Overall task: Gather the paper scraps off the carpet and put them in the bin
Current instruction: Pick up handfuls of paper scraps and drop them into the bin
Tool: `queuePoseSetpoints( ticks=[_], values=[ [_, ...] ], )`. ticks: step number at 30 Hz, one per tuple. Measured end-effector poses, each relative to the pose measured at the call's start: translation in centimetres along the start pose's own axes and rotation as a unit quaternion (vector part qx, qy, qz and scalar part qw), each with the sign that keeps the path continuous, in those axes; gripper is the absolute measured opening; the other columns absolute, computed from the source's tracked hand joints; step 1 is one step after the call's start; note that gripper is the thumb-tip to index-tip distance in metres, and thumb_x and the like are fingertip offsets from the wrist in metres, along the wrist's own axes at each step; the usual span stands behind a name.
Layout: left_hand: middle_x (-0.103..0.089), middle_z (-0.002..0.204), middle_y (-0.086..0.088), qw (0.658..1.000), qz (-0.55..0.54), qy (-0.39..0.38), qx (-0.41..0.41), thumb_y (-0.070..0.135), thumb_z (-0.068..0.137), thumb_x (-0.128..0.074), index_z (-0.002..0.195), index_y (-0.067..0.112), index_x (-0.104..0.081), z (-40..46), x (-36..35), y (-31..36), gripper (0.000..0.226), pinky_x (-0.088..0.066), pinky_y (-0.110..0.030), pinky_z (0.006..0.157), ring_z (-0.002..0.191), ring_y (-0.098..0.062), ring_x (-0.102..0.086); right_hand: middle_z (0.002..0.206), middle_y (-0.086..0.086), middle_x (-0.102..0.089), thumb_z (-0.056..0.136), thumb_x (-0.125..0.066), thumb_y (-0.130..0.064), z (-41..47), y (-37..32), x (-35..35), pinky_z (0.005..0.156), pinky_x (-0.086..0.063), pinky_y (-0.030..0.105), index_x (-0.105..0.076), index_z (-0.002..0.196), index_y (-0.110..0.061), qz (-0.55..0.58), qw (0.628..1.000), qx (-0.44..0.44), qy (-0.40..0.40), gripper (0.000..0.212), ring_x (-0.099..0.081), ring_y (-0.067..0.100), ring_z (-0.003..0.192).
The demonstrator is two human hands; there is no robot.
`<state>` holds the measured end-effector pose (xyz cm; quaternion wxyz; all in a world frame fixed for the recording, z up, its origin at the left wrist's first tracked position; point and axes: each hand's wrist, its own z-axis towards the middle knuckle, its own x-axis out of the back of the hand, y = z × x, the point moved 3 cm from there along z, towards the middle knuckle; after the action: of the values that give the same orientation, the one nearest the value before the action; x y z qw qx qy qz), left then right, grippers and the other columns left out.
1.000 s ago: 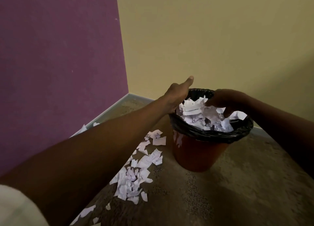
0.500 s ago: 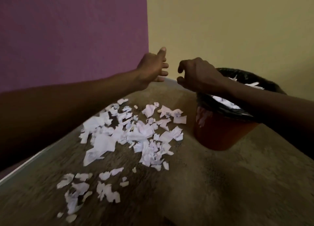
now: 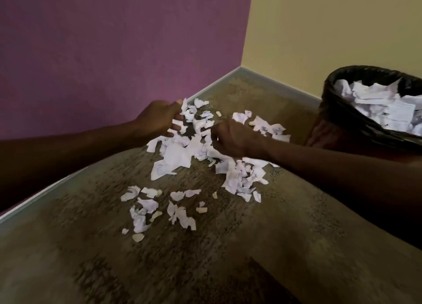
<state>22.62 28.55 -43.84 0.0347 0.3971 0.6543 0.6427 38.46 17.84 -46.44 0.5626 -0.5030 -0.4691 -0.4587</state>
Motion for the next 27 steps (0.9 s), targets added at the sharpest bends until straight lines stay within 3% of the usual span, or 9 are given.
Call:
queuePoseSetpoints(
  ticks=[5, 8, 11, 12, 13, 14, 16, 20, 27],
  values=[
    [-0.068, 0.103, -0.01, 0.995, 0.094, 0.027, 0.017, 0.045, 0.1, -0.046, 0.101, 0.005, -0.063, -2.0, 1.3, -8.8, 0.044, -0.054, -0.048, 0.082, 0.093, -0.029, -0.066, 0.116, 0.022, -0.062, 0.095, -0.047, -0.011, -0.8, -2.5, -8.6, 0.085, -0.043, 0.031, -0.059, 0.113, 0.001, 0.045, 0.985, -0.005, -0.169, 0.025, -0.058, 0.033, 0.108],
    [-0.062, 0.094, -0.006, 0.986, 0.163, 0.031, 0.004, 0.043, 0.101, -0.045, 0.1, 0.009, -0.059, -3.2, 1.0, -13.2, 0.037, -0.049, -0.034, 0.072, 0.083, -0.022, -0.059, 0.133, 0.022, -0.051, 0.096, -0.049, -0.014, -1.7, -3.1, -11.9, 0.097, -0.04, 0.033, -0.047, 0.131, 0.001, 0.048, 0.972, -0.013, -0.232, 0.038, -0.05, 0.033, 0.122],
    [-0.063, 0.107, -0.013, 0.971, 0.227, -0.055, -0.051, 0.077, 0.082, -0.047, 0.106, 0.009, -0.06, -4.2, 0.4, -17.1, 0.073, -0.047, -0.049, 0.089, 0.095, -0.026, -0.06, 0.144, 0.019, -0.041, 0.096, -0.057, -0.026, -3.0, -3.0, -13.9, 0.104, -0.027, 0.026, -0.041, 0.14, -0.001, 0.039, 0.959, -0.011, -0.28, 0.053, -0.041, 0.029, 0.131],
    [-0.056, 0.131, -0.016, 0.952, 0.286, -0.097, -0.051, 0.089, 0.07, -0.045, 0.126, 0.009, -0.056, -4.6, 0.2, -18.9, 0.098, -0.038, -0.054, 0.104, 0.116, -0.03, -0.055, 0.148, 0.02, -0.035, 0.092, -0.063, -0.029, -3.5, -3.0, -14.4, 0.106, -0.023, 0.026, -0.035, 0.144, -0.001, 0.038, 0.954, -0.017, -0.295, 0.065, -0.036, 0.029, 0.135],
    [-0.029, 0.156, -0.017, 0.927, 0.35, -0.131, -0.026, 0.099, 0.055, -0.042, 0.15, 0.011, -0.031, -5.2, 0.1, -21.1, 0.13, -0.023, -0.056, 0.116, 0.14, -0.034, -0.033, 0.151, 0.021, -0.027, 0.087, -0.069, -0.031, -4.1, -3.1, -14.9, 0.11, -0.021, 0.028, -0.026, 0.147, -0.001, 0.044, 0.948, -0.033, -0.312, 0.08, -0.03, 0.031, 0.138],
    [0.005, 0.162, -0.013, 0.9, 0.404, -0.162, 0.005, 0.105, 0.039, -0.038, 0.155, 0.016, 0.003, -5.9, 0.1, -23.2, 0.153, -0.009, -0.058, 0.119, 0.149, -0.035, -0.002, 0.153, 0.023, -0.021, 0.082, -0.074, -0.032, -4.4, -3.1, -15.4, 0.112, -0.022, 0.03, -0.018, 0.149, -0.002, 0.05, 0.947, -0.044, -0.315, 0.093, -0.027, 0.033, 0.14],
    [0.037, 0.153, -0.007, 0.876, 0.438, -0.198, 0.035, 0.108, 0.021, -0.034, 0.147, 0.023, 0.031, -7.7, 0.2, -26.5, 0.165, -0.001, -0.059, 0.118, 0.143, -0.034, 0.028, 0.15, 0.024, -0.021, 0.074, -0.081, -0.031, -4.6, -2.9, -16.1, 0.11, -0.028, 0.031, -0.016, 0.149, -0.002, 0.074, 0.95, -0.059, -0.297, 0.104, -0.029, 0.035, 0.137],
    [0.039, 0.154, -0.011, 0.914, 0.378, -0.144, 0.025, 0.101, 0.034, -0.053, 0.142, 0.031, 0.039, -9.6, 0.1, -30.5, 0.159, -0.005, -0.062, 0.117, 0.142, -0.037, 0.032, 0.143, 0.023, -0.028, 0.078, -0.077, -0.023, -3.7, -2.1, -17.6, 0.107, -0.033, 0.032, -0.026, 0.146, -0.004, 0.139, 0.958, -0.078, -0.239, 0.086, -0.037, 0.036, 0.131],
    [0.007, 0.161, -0.021, 0.951, 0.31, -0.009, -0.023, 0.099, 0.056, -0.041, 0.152, 0.02, 0.021, -9.8, -1.8, -31.4, 0.139, -0.013, -0.057, 0.117, 0.149, -0.035, 0.005, 0.115, 0.017, -0.053, 0.086, -0.061, -0.021, -1.9, -4.2, -20.5, 0.088, -0.043, 0.029, -0.057, 0.125, -0.008, 0.251, 0.955, -0.076, -0.14, 0.041, -0.052, 0.029, 0.106]
  ],
)
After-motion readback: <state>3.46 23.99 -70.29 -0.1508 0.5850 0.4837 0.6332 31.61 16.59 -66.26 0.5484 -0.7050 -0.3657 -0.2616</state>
